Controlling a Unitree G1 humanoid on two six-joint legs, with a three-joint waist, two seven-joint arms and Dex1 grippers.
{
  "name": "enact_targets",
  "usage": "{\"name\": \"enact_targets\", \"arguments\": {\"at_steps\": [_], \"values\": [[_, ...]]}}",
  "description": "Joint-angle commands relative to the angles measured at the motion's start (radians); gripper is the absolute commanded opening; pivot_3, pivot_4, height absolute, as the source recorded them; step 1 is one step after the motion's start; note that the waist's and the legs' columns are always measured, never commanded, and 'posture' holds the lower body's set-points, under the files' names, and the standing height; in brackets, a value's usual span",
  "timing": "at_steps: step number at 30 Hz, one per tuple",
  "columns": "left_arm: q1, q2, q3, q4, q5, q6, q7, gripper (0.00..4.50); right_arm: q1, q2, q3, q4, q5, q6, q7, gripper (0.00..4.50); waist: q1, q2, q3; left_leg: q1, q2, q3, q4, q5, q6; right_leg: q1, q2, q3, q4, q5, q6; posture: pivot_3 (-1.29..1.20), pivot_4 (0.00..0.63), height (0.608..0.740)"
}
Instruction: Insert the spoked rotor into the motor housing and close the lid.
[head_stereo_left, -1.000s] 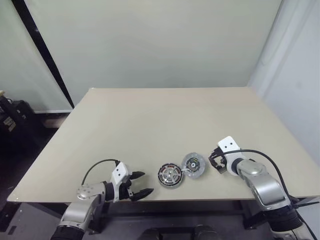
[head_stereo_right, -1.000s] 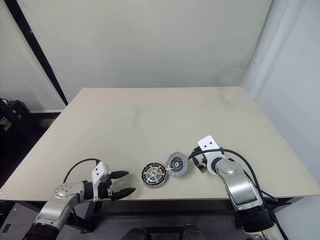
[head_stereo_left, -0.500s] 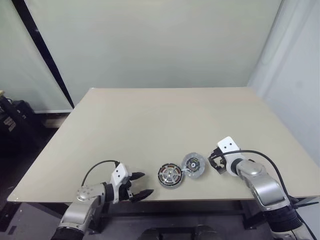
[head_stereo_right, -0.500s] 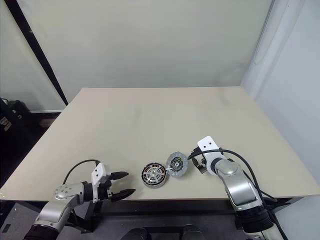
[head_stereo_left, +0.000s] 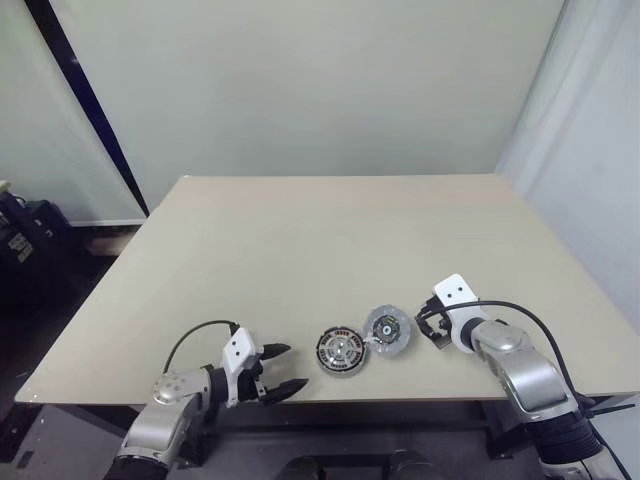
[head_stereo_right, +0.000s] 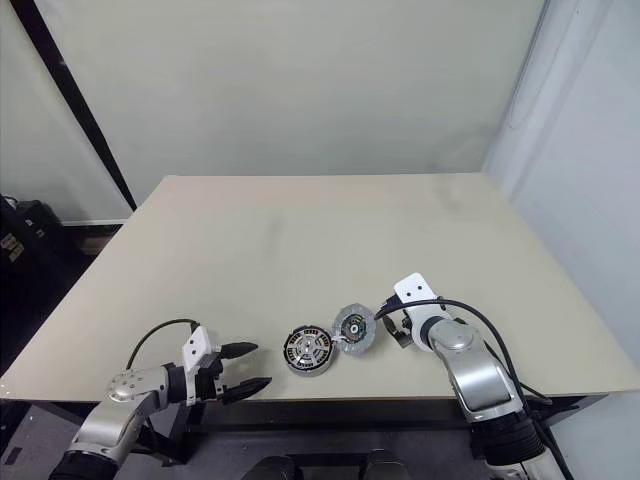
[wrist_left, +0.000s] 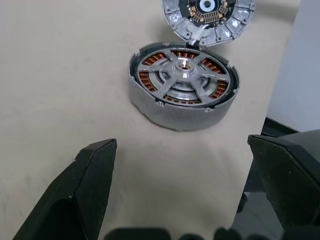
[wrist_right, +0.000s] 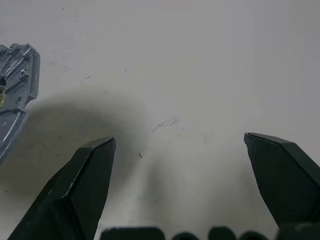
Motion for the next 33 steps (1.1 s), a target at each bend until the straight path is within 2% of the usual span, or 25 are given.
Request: {"name": "enact_targets", "arguments": {"at_steps": [1,7,11,33], "values": [[-0.001,-0.031,0.019,0.039,0.007,-0.124,0.007,4.50,-0.007,0.000,-0.002,-0.013,-0.004,-0.021,0.007,4.47,0.000,0.000,0.000,0.000,0.000,0.000,0.000,0.000,0.000,0.000,0.000,0.000,0.000,0.000,0.000,0.00,0.000,0.740],[-0.021,-0.077,0.037,0.222,0.046,-0.406,0.020,4.50,-0.005,0.003,-0.001,-0.009,-0.005,-0.027,0.010,4.47,0.000,0.000,0.000,0.000,0.000,0.000,0.000,0.000,0.000,0.000,0.000,0.000,0.000,0.000,0.000,0.00,0.000,0.740],[-0.046,-0.087,0.050,0.306,0.047,-0.502,0.027,4.50,0.001,0.004,0.002,-0.012,-0.006,-0.030,0.011,4.47,0.001,0.000,0.000,0.000,0.000,0.000,0.001,0.000,0.000,0.001,0.000,0.000,0.000,0.000,0.000,0.00,0.000,0.740],[-0.079,-0.107,0.034,0.326,0.031,-0.498,-0.033,4.50,0.012,0.003,0.001,-0.016,-0.010,-0.032,0.009,4.47,0.000,0.000,0.000,0.000,0.000,0.000,0.002,0.000,0.000,0.001,0.000,0.000,0.000,0.000,0.000,0.00,0.000,0.740]]}}
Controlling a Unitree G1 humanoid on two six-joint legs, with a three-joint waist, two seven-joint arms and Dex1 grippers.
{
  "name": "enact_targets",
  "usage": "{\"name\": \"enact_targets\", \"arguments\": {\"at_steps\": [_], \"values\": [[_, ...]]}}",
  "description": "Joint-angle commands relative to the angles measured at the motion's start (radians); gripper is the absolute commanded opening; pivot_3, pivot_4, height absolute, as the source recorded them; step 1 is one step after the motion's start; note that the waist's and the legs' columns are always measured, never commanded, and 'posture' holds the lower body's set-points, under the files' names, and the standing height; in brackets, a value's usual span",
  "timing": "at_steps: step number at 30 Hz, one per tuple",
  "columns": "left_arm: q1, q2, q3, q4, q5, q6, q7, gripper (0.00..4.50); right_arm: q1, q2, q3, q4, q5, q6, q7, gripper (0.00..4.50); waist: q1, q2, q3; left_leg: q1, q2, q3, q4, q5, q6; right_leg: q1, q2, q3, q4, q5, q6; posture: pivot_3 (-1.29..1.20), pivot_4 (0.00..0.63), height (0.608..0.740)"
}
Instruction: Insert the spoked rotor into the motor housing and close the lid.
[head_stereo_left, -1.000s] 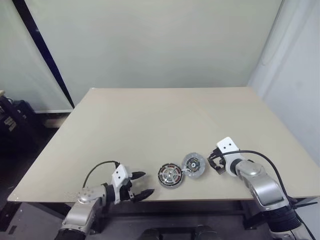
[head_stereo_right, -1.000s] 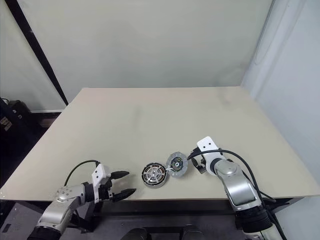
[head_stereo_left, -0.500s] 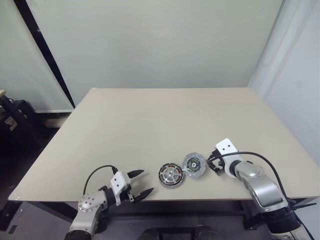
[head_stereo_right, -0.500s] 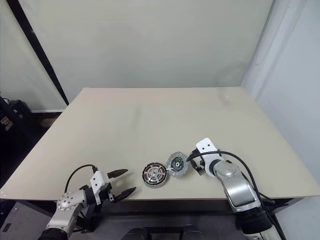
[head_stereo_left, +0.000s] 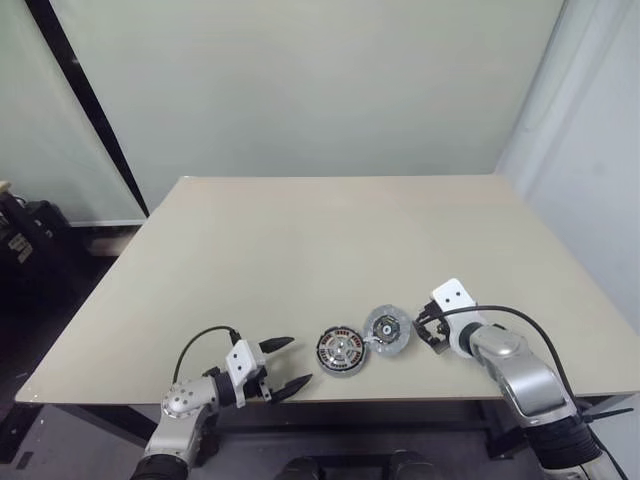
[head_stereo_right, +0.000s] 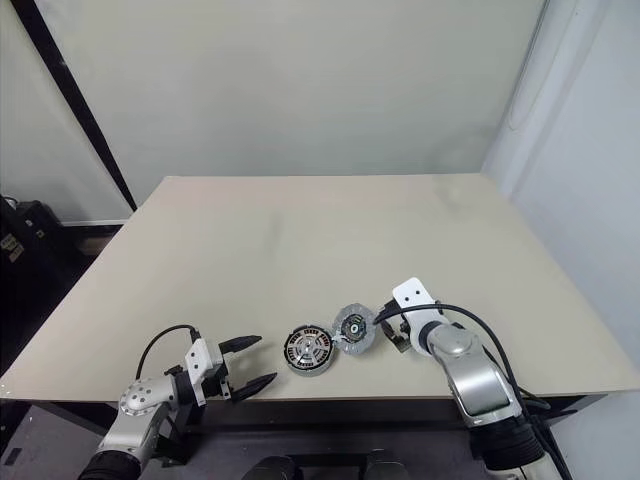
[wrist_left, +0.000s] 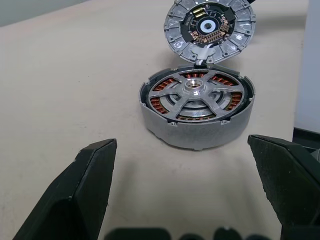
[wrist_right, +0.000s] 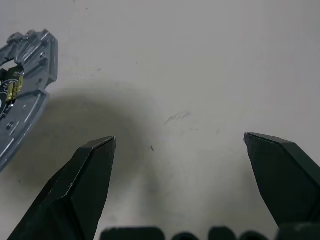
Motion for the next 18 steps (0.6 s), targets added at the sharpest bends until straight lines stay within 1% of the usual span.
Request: {"name": "enact_targets", "arguments": {"at_steps": [1,18], "values": [[-0.012,-0.001,0.015,-0.012,-0.025,-0.001,-0.007,4.50,-0.015,-0.001,-0.006,-0.018,-0.008,-0.019,-0.001,4.47,0.000,0.000,0.000,0.000,0.000,0.000,0.000,0.000,0.000,0.000,0.000,0.000,0.000,0.000,0.000,0.00,0.000,0.740],[-0.012,-0.008,0.010,-0.028,-0.024,0.016,-0.010,4.50,-0.013,0.001,-0.003,-0.014,-0.009,-0.021,0.000,4.47,0.000,0.000,0.000,0.000,0.000,0.000,0.000,0.000,0.000,0.000,0.000,0.000,0.000,0.000,0.000,0.00,0.000,0.740]]}}
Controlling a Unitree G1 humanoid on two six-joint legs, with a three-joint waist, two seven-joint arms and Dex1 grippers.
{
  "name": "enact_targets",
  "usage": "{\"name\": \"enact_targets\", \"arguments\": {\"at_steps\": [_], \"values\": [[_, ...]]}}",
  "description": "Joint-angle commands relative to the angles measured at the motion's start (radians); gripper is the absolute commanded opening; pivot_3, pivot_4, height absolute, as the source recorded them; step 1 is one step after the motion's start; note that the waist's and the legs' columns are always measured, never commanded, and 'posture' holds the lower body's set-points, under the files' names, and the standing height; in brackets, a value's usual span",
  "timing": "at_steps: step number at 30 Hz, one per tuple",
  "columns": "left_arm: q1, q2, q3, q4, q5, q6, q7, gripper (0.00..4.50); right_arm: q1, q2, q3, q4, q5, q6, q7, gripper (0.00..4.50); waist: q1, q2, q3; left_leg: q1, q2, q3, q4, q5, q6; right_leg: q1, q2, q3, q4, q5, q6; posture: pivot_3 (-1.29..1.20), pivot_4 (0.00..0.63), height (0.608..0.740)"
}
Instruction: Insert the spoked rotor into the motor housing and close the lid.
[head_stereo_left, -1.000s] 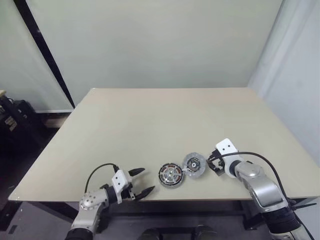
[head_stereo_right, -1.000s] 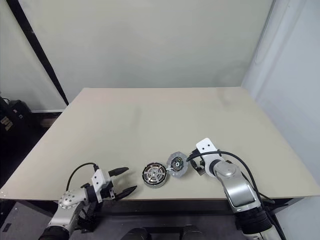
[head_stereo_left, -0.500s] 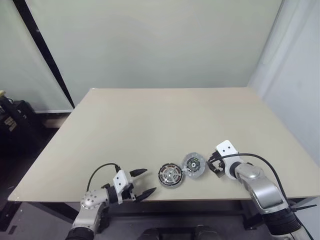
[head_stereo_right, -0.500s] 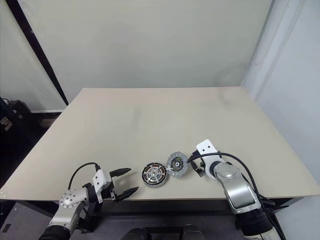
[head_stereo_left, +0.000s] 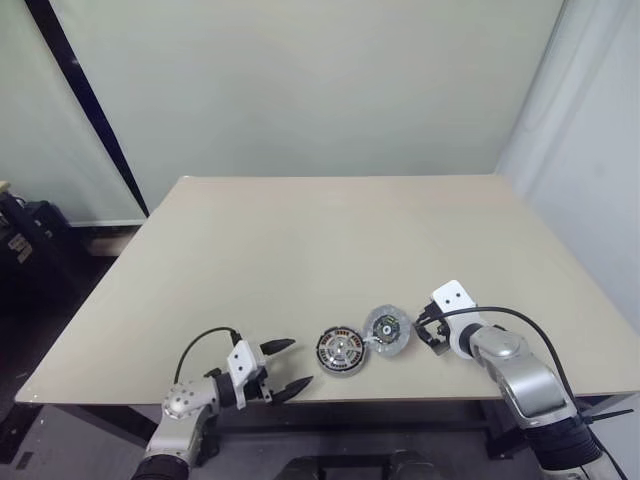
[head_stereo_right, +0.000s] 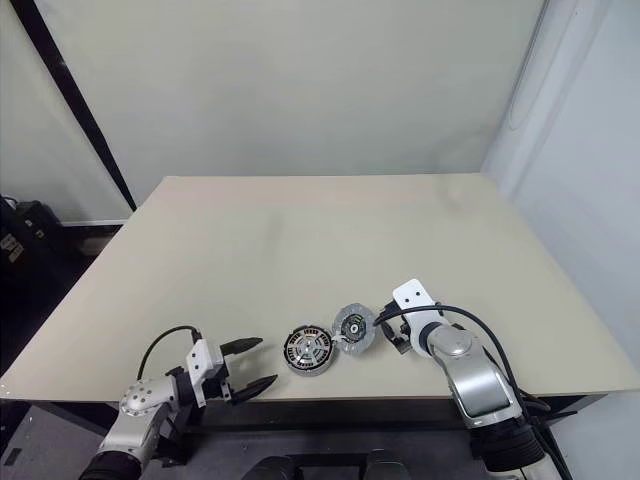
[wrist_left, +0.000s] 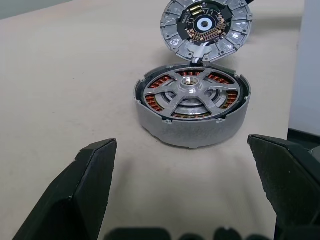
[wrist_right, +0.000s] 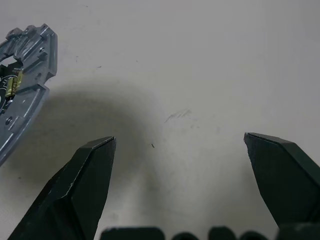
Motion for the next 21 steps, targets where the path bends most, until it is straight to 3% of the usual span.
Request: {"name": "enact_targets", "arguments": {"at_steps": [1,21], "values": [[-0.013,-0.001,0.011,-0.028,-0.020,-0.004,-0.002,4.50,-0.014,0.001,-0.004,-0.015,-0.008,-0.020,0.000,4.47,0.000,0.000,0.000,0.000,0.000,0.000,0.000,0.000,0.000,0.000,0.000,0.000,0.000,0.000,0.000,0.00,0.000,0.740],[-0.010,-0.003,0.007,-0.039,-0.022,0.000,-0.010,4.50,-0.009,0.004,0.003,-0.013,-0.015,-0.023,0.000,4.47,0.000,0.000,0.000,0.000,0.000,0.000,0.000,0.000,0.000,0.000,0.000,0.000,0.000,0.000,0.000,0.00,0.000,0.740]]}}
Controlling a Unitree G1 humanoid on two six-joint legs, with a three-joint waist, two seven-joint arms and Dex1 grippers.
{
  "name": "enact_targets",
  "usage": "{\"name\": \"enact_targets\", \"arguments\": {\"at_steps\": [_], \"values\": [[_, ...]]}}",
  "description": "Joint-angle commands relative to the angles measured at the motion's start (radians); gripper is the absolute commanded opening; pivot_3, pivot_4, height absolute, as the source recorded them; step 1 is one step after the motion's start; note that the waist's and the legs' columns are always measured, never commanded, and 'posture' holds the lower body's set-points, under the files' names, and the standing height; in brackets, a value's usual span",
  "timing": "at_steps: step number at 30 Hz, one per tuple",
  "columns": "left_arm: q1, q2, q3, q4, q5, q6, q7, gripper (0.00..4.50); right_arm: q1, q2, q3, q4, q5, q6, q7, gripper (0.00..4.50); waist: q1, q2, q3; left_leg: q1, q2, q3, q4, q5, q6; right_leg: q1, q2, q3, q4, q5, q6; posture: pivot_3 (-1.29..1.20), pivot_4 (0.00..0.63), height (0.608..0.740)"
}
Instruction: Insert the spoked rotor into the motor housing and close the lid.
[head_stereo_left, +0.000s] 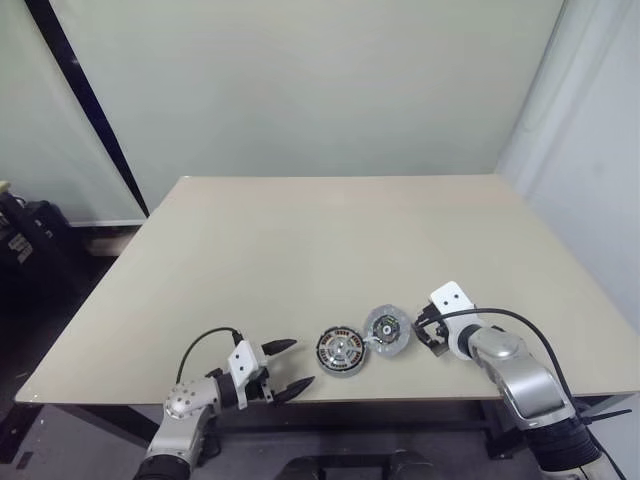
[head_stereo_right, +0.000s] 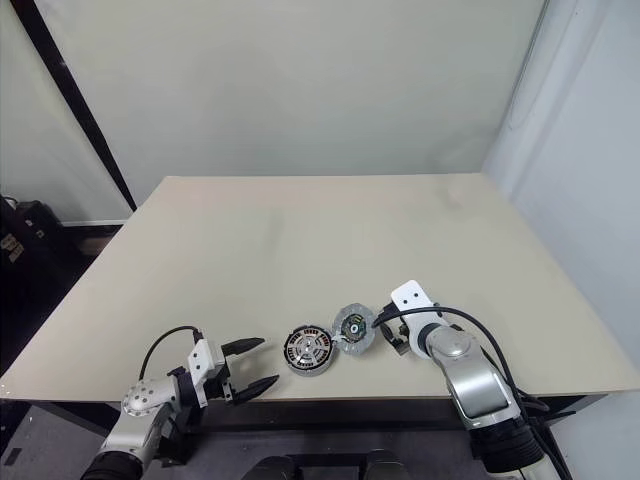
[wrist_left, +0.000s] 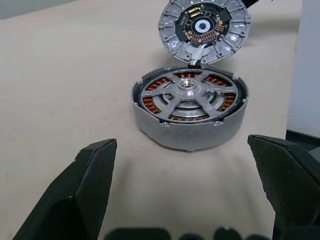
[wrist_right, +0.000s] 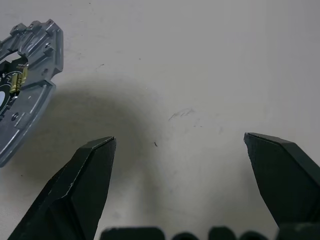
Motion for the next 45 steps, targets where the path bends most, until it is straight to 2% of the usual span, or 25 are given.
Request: {"name": "enact_targets", "arguments": {"at_steps": [1,45], "values": [[-0.010,0.001,0.007,-0.034,-0.022,-0.001,-0.007,4.50,-0.012,0.002,-0.008,-0.013,-0.005,-0.020,0.000,4.47,0.000,0.000,0.000,0.000,0.000,0.000,0.000,0.000,0.000,0.000,0.000,0.000,0.000,0.000,0.000,0.00,0.000,0.740],[-0.014,-0.011,-0.005,-0.042,-0.012,0.013,-0.021,4.50,-0.003,0.015,-0.006,-0.009,-0.006,-0.030,-0.004,4.47,0.000,0.000,0.000,0.000,0.000,0.000,0.000,0.000,0.000,0.000,0.000,0.000,0.000,0.000,0.000,0.00,0.000,0.740]]}}
